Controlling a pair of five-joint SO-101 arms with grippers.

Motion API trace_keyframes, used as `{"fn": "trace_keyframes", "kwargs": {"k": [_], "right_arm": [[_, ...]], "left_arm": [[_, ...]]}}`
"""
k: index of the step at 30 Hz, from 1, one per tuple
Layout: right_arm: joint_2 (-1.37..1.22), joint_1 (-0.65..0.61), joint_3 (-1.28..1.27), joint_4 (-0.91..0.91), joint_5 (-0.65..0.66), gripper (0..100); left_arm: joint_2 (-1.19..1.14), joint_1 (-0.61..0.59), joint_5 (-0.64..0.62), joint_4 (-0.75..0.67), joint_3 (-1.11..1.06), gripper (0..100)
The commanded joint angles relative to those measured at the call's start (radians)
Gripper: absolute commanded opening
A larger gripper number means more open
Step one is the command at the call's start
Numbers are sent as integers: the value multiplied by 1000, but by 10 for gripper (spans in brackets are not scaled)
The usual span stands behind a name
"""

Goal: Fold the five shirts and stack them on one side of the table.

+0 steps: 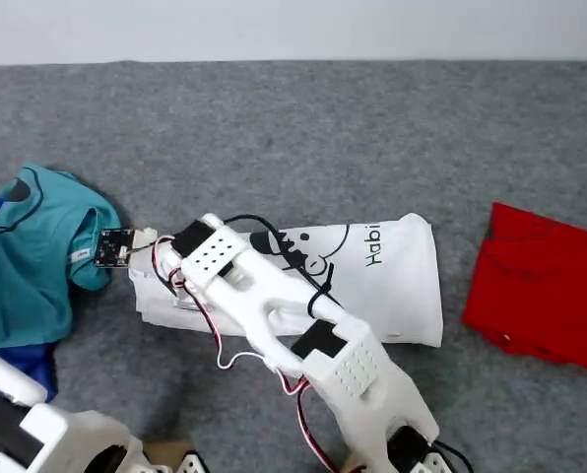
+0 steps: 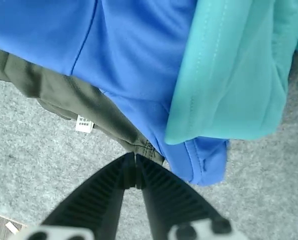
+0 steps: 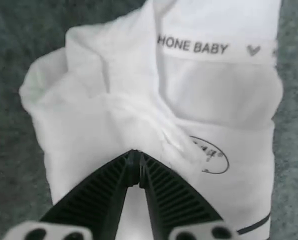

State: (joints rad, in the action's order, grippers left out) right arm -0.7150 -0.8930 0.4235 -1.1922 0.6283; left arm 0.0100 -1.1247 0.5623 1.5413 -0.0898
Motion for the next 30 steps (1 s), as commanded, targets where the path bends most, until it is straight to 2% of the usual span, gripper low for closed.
{"fn": "trace_keyframes", "kwargs": {"k": [1, 7, 12, 19, 24, 30], "right_arm": [[35, -7, 91, -50, -11, 9], [142, 19, 241, -246, -28, 9], [196, 124, 262, -374, -161, 9], [252, 272, 272, -564, -359, 9], [303, 466, 212, -605, -456, 9], [349, 688, 107, -602, -465, 9]], "left_arm": [[12, 6, 12, -9, 12, 6], [48, 6, 12, -8, 12, 6], [183, 18, 12, -6, 5, 6], [264, 69, 12, 132, 4, 6], [273, 66, 12, 178, 10, 6], [341, 71, 12, 196, 5, 6]]}}
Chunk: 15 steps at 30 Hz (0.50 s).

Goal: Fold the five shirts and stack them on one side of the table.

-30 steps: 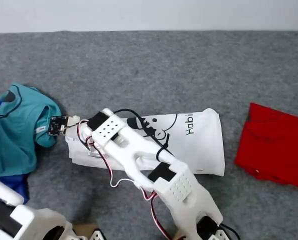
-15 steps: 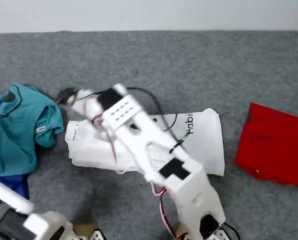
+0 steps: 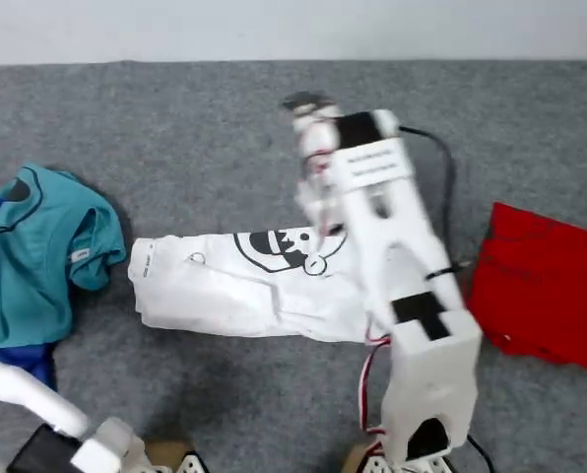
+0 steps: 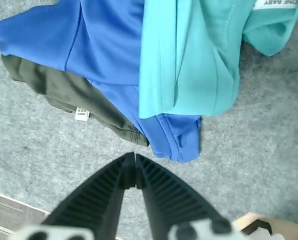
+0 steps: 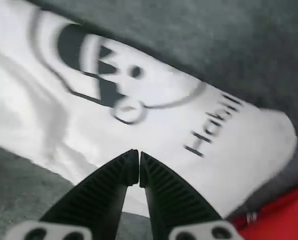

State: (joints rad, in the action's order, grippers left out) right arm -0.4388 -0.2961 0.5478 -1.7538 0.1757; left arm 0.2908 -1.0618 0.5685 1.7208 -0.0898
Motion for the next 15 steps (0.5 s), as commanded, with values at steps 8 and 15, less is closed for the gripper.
{"fn": "trace_keyframes", "kwargs": {"k": [8, 15], "right_arm": [[67, 274, -98, -41, -20, 245], [64, 344, -167, 22, -23, 261]], "left_arm": [[72, 54, 6, 28, 4, 6], [71, 78, 6, 31, 4, 6]]}}
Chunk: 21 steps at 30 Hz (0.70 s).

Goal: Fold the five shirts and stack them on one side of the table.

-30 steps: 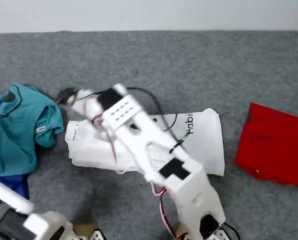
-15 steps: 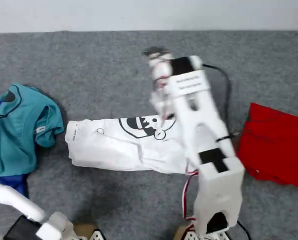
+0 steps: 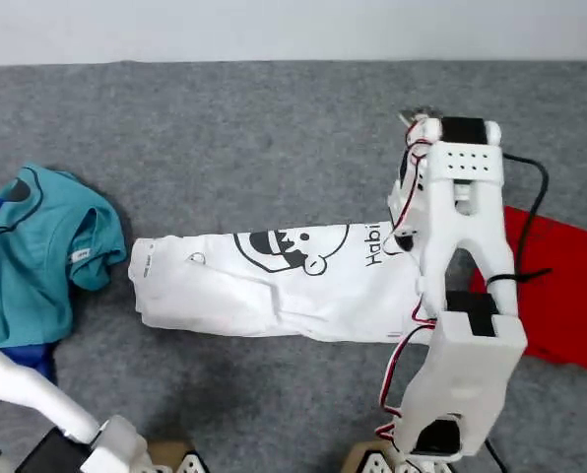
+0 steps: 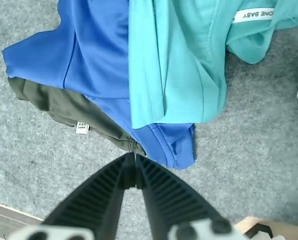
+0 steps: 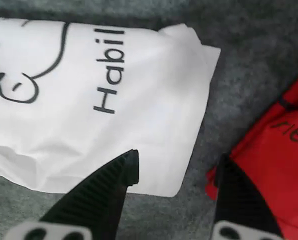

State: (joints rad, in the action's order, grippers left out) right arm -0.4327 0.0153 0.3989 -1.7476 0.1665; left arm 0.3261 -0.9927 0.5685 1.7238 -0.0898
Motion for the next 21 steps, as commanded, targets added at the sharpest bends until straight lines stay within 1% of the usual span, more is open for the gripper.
{"fn": "trace_keyframes", "kwargs": {"k": [1, 4, 10, 15, 21], "right_arm": [[51, 36, -38, 36, -14, 261], [7, 35, -77, 85, -14, 261], [-136, 18, -77, 122, -91, 255], [-231, -22, -75, 127, -87, 162], [-249, -36, -75, 127, -81, 37]], "left_arm": [[35, 11, 6, 28, 4, 6], [35, 11, 6, 28, 4, 6], [35, 11, 6, 28, 4, 6], [35, 11, 6, 28, 4, 6], [35, 11, 6, 28, 4, 6]]}}
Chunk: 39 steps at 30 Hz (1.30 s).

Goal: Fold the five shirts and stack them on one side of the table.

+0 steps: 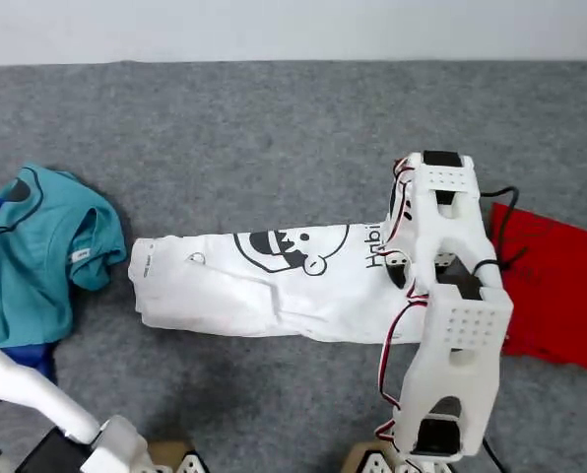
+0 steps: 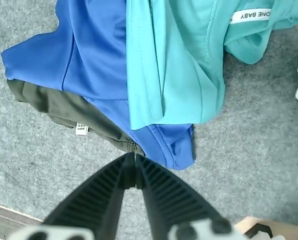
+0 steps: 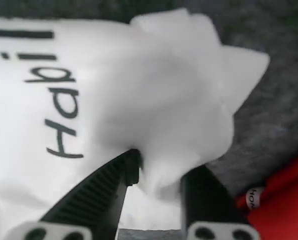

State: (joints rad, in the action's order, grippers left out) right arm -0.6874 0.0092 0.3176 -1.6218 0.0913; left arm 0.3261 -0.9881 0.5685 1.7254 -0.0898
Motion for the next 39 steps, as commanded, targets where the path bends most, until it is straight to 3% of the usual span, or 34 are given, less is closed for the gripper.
{"fn": "trace_keyframes", "kwargs": {"k": [1, 7, 16, 19, 25, 34, 39], "right_arm": [[5, -28, 6, 1, -5, 11], [21, 7, 6, -41, 57, 10], [234, 180, 6, -113, 218, 10], [294, 171, 6, -166, 265, 10], [417, 42, -40, -174, 273, 10], [544, -374, -97, -160, 256, 11], [509, -570, -95, -41, 192, 11]], "left_arm": [[35, 6, 6, 26, 4, 6], [35, 6, 6, 26, 5, 6], [35, 6, 6, 21, 5, 6], [35, 8, 6, 21, 5, 6], [44, 69, 6, 25, 5, 6], [35, 80, 6, 20, 5, 6], [35, 81, 6, 18, 5, 6]]}}
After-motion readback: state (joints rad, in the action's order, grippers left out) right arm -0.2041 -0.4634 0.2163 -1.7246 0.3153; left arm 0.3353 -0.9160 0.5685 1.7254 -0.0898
